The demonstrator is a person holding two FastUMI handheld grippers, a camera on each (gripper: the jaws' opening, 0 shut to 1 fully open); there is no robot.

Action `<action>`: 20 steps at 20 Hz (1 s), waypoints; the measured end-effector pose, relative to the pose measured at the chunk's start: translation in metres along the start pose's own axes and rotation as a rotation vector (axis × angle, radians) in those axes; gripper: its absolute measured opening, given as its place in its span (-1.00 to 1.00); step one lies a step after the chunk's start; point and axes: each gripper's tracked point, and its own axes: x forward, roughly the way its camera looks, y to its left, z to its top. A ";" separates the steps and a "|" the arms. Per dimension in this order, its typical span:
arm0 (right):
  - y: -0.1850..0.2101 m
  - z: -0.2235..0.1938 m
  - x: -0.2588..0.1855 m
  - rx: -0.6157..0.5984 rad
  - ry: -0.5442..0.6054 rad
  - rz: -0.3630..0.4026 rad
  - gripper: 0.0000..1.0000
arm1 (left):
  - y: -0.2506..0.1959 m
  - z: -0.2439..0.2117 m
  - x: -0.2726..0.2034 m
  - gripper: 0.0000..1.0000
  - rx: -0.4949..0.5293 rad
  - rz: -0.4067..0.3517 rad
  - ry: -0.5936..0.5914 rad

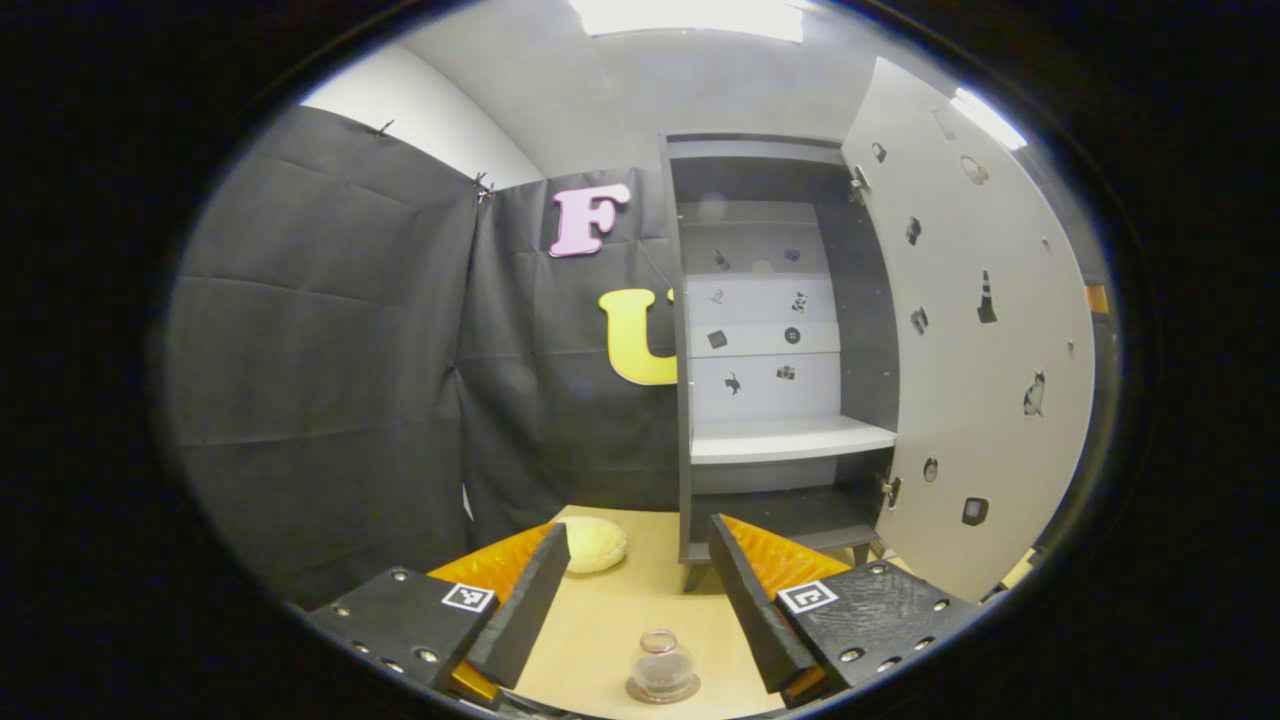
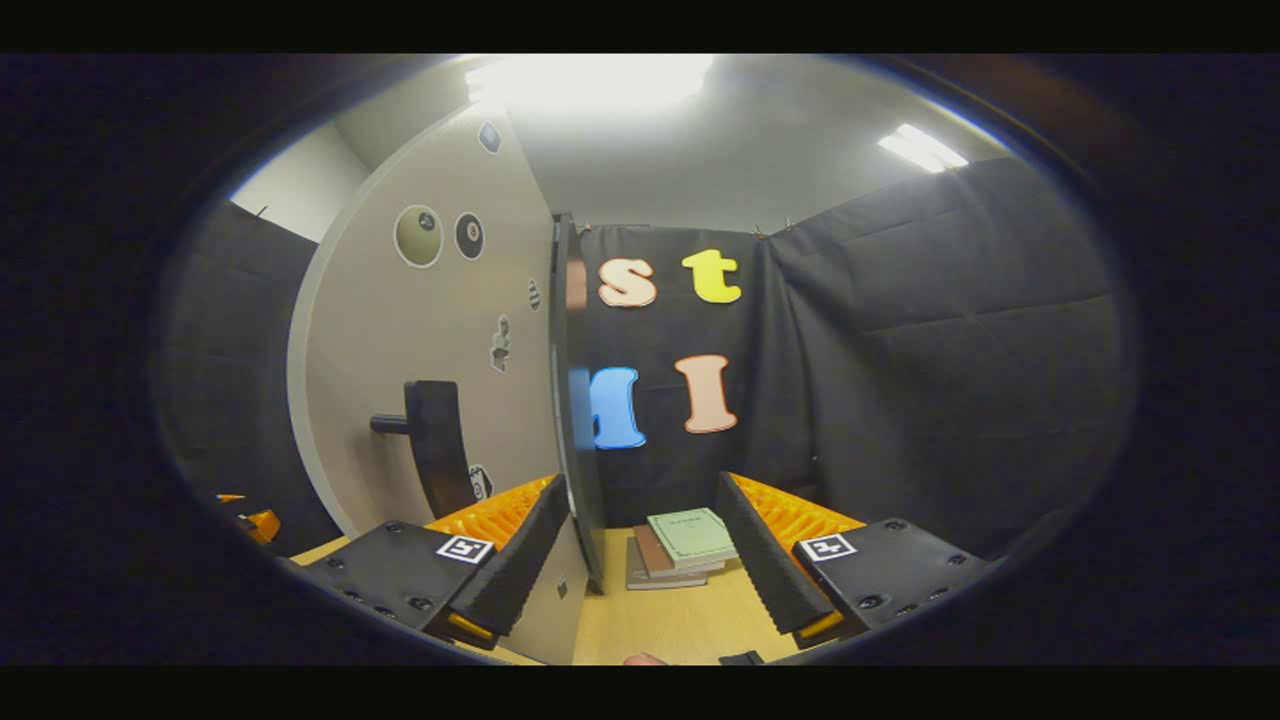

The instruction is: Open the cabinet door with the right hand, grasp the bottle in the cabinet with the left hand and place it on the coaster, then close the cabinet door with the right hand.

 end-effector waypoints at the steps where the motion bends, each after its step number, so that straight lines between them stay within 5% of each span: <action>1: 0.009 -0.001 -0.001 0.010 -0.002 0.005 0.91 | 0.007 -0.001 -0.003 0.74 -0.006 0.014 0.002; 10: 0.092 0.009 -0.007 -0.120 -0.154 -0.039 0.80 | 0.077 -0.006 -0.041 0.74 -0.035 0.148 0.013; 20: 0.209 -0.013 0.041 -0.071 -0.085 0.132 0.82 | 0.179 -0.007 -0.094 0.69 -0.046 0.327 0.007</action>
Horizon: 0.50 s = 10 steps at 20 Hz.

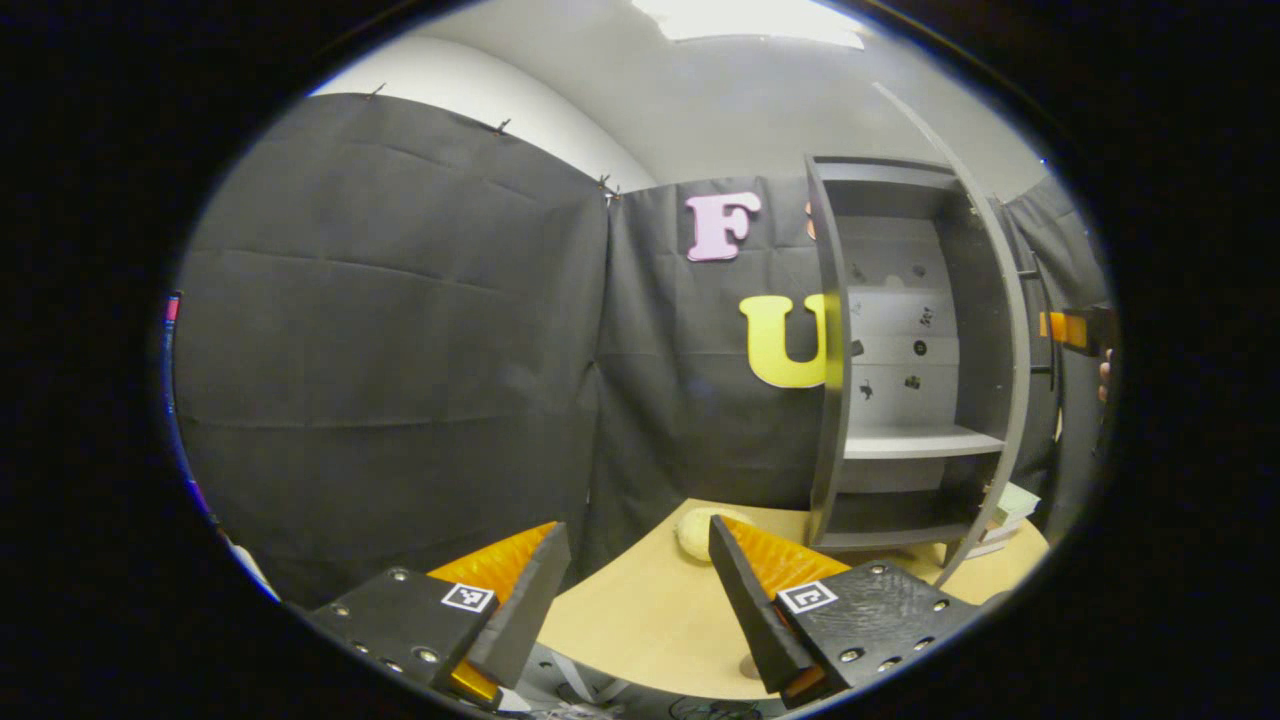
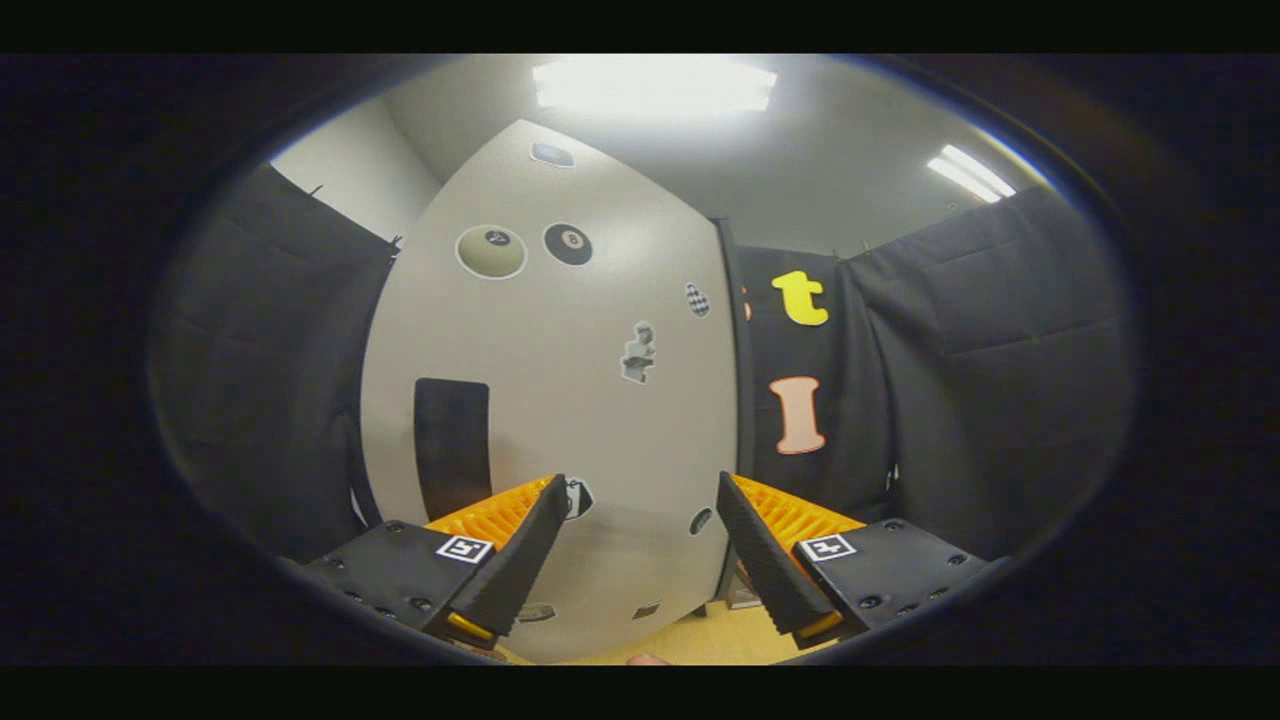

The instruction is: Open the cabinet door with the right hand, grasp the bottle in the cabinet with the left hand and place it on the coaster, then close the cabinet door with the right hand.

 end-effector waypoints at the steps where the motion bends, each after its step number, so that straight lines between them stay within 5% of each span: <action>1: 0.018 -0.004 0.007 -0.009 0.011 0.047 0.82 | 0.010 -0.001 -0.001 0.70 0.000 0.015 0.002; 5: 0.068 0.000 0.006 0.000 0.002 0.215 0.92 | 0.024 0.000 -0.002 0.70 -0.006 0.050 0.009; 10: 0.070 0.003 -0.007 -0.035 -0.051 0.283 0.94 | 0.023 0.002 -0.006 0.69 -0.010 0.079 0.005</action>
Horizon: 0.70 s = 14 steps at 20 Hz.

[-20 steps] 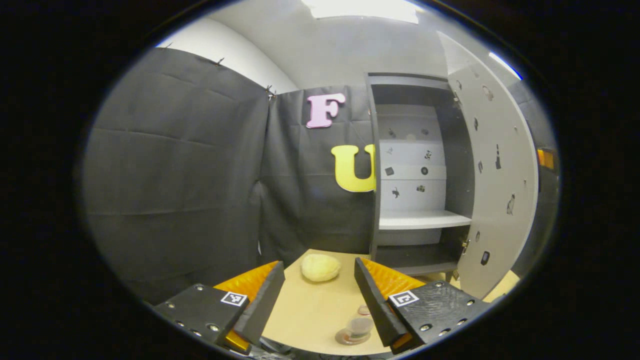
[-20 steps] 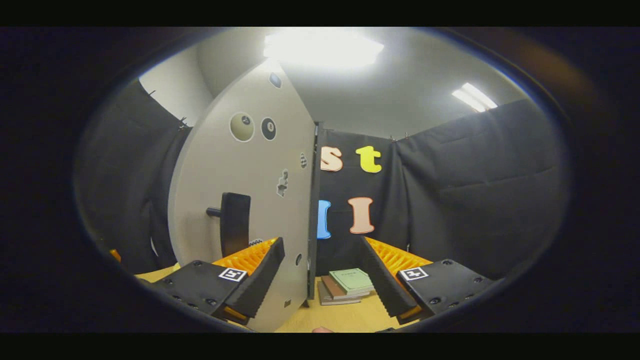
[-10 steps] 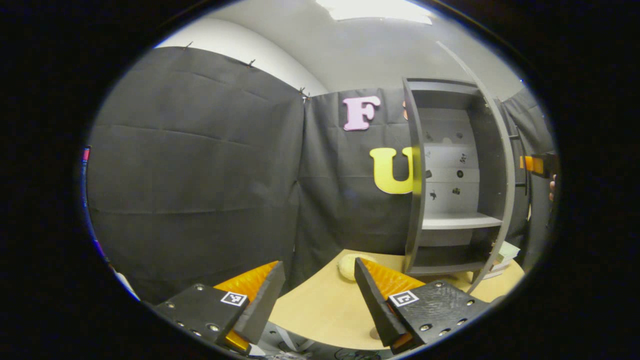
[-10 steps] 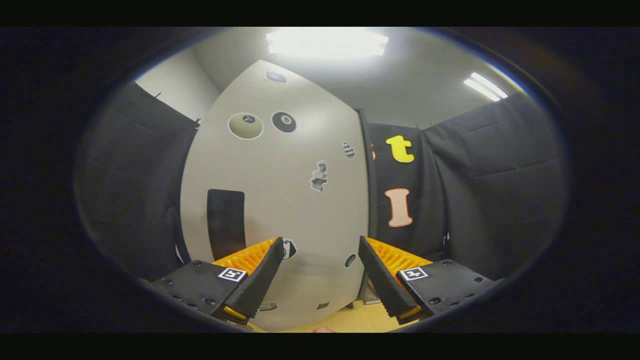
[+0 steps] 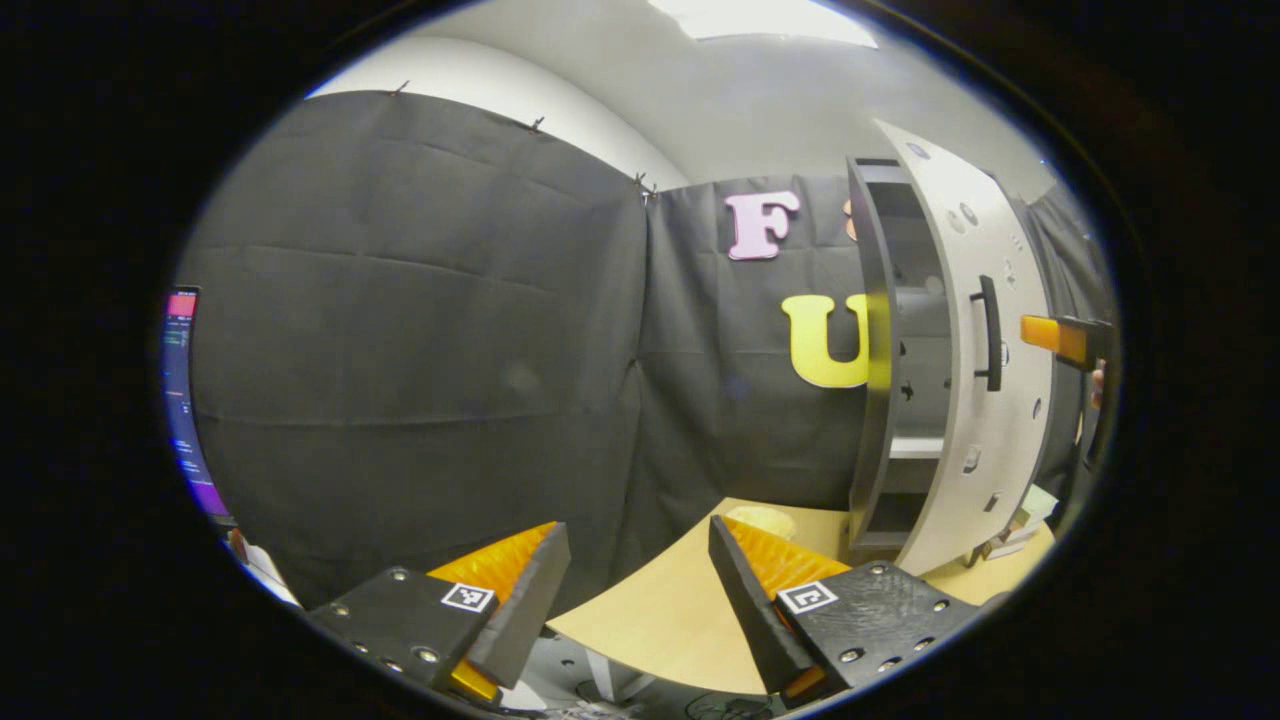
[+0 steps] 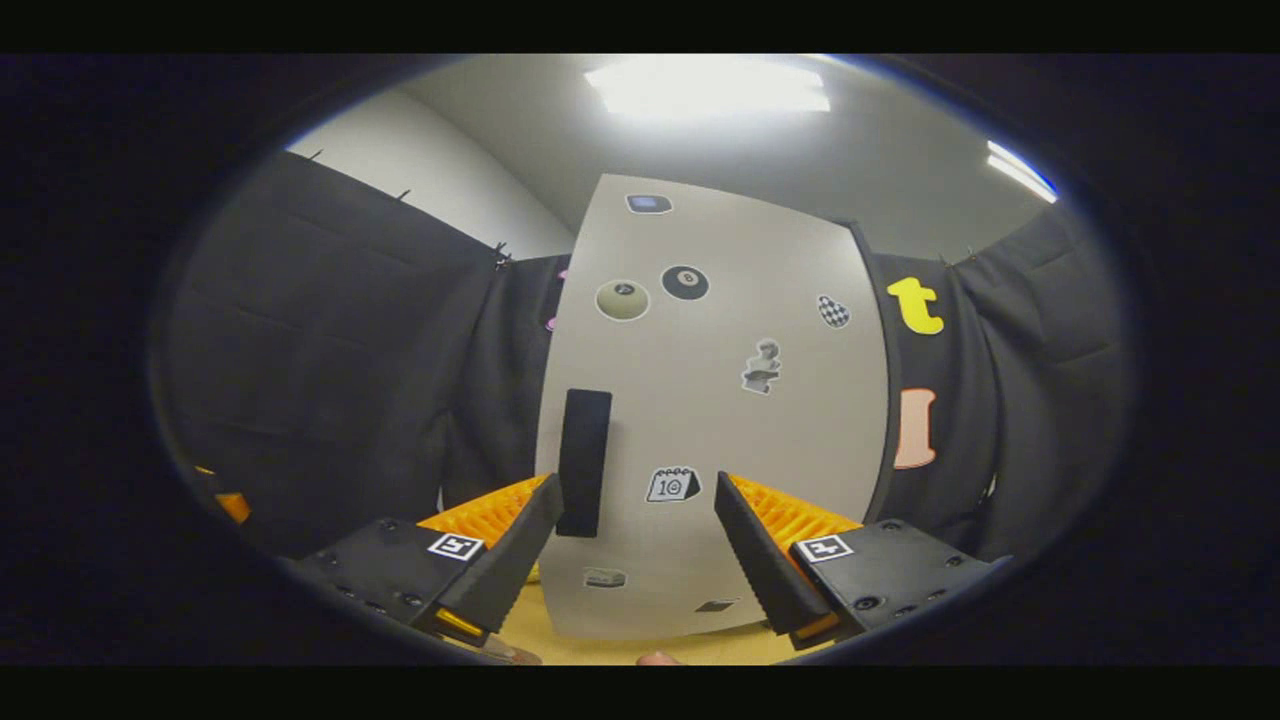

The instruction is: Open the cabinet door with the right hand, grasp the bottle in the cabinet with the left hand and place it on the coaster, then close the cabinet door with the right hand.

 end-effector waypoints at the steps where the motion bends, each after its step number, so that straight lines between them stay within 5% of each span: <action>1: -0.004 -0.003 -0.005 0.003 -0.001 0.005 0.94 | 0.000 0.000 -0.001 0.69 0.002 -0.005 -0.003; 14: -0.181 -0.068 -0.083 0.065 0.142 -0.172 0.95 | -0.174 0.032 -0.026 0.70 -0.008 -0.161 -0.055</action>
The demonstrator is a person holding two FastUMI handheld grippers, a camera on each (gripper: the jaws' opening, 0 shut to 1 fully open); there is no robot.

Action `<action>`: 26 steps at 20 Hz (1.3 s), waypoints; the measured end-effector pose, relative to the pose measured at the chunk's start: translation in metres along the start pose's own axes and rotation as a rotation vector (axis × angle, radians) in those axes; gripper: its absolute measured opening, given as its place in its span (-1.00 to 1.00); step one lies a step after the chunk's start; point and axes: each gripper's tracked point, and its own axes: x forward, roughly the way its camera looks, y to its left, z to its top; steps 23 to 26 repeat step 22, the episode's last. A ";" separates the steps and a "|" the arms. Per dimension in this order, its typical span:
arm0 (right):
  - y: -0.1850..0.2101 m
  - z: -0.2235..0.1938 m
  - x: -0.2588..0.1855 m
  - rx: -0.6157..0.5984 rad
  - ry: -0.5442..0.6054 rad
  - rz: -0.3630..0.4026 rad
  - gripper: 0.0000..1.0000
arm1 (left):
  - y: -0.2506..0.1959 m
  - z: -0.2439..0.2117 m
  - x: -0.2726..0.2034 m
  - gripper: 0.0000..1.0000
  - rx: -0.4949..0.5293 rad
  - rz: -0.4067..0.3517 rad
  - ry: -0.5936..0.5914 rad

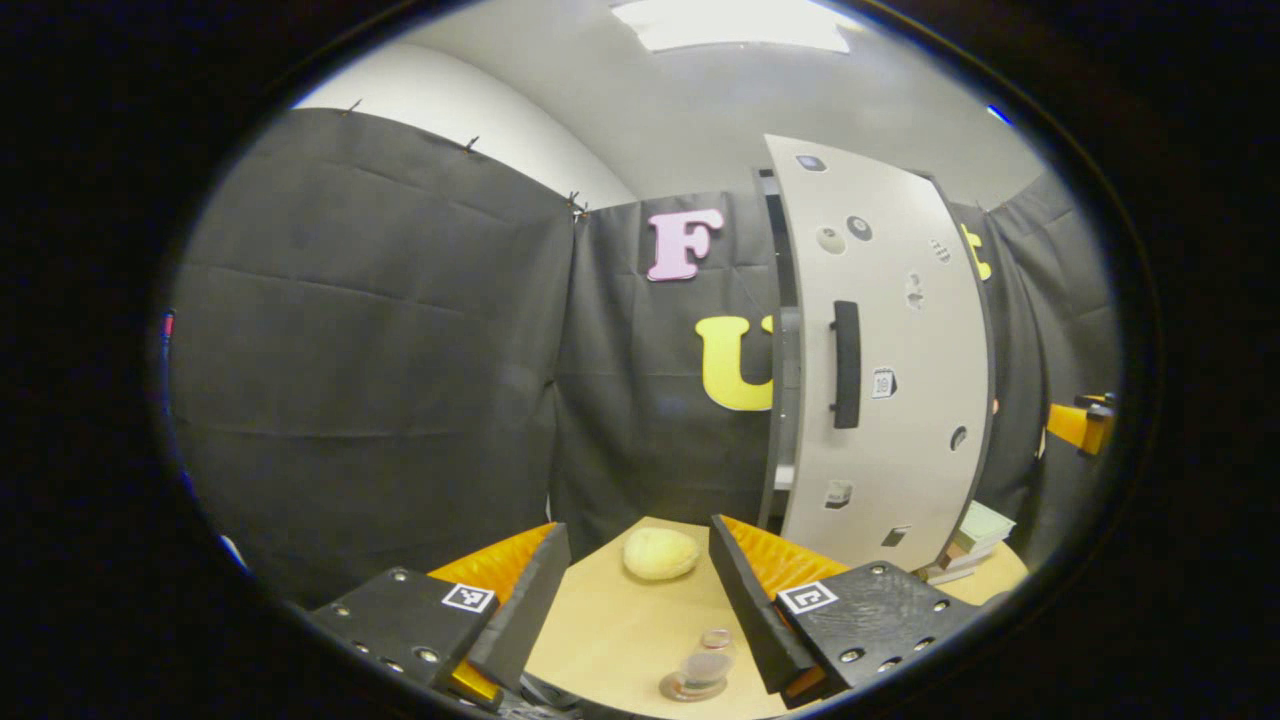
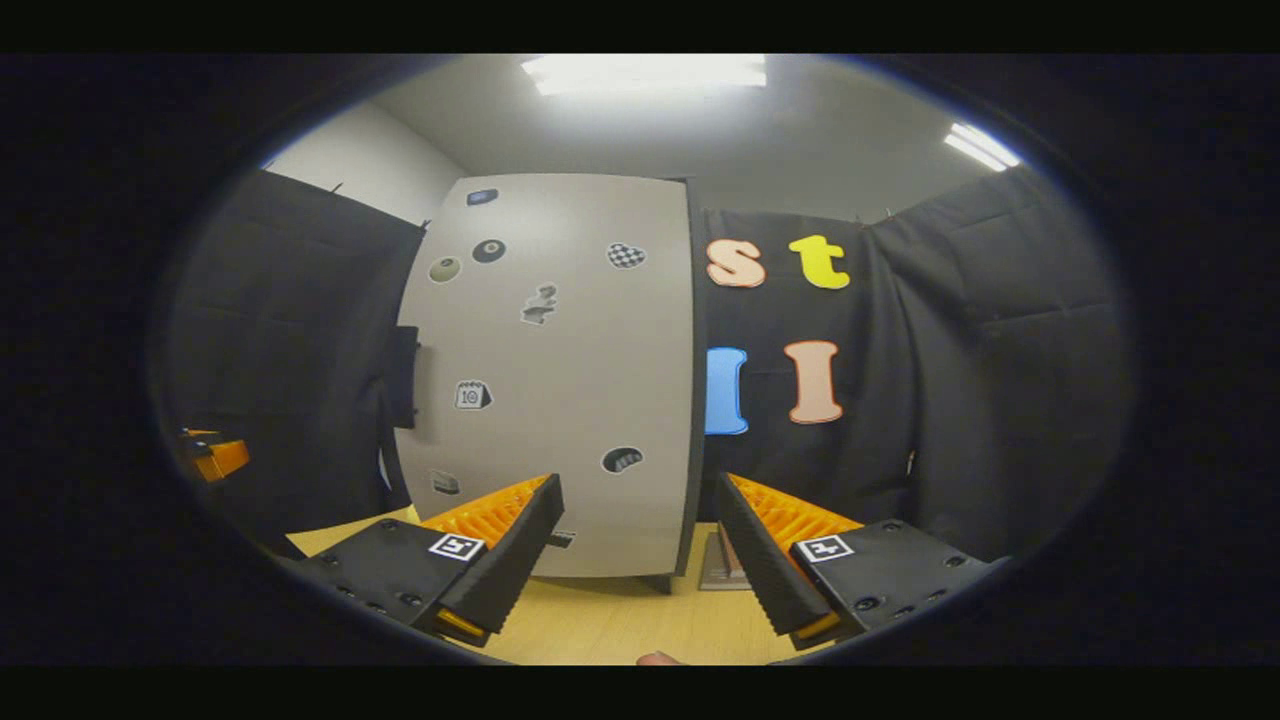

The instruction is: Open the cabinet door with the right hand, grasp the bottle in the cabinet with the left hand and place it on the coaster, then close the cabinet door with the right hand.

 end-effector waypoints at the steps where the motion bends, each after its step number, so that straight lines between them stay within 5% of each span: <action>1: -0.007 -0.002 0.000 0.006 0.001 -0.011 0.95 | -0.009 0.001 0.000 0.70 -0.002 -0.009 -0.003; 26: 0.001 -0.009 0.011 0.010 -0.012 -0.008 0.93 | -0.023 0.007 0.001 0.69 0.066 0.003 -0.035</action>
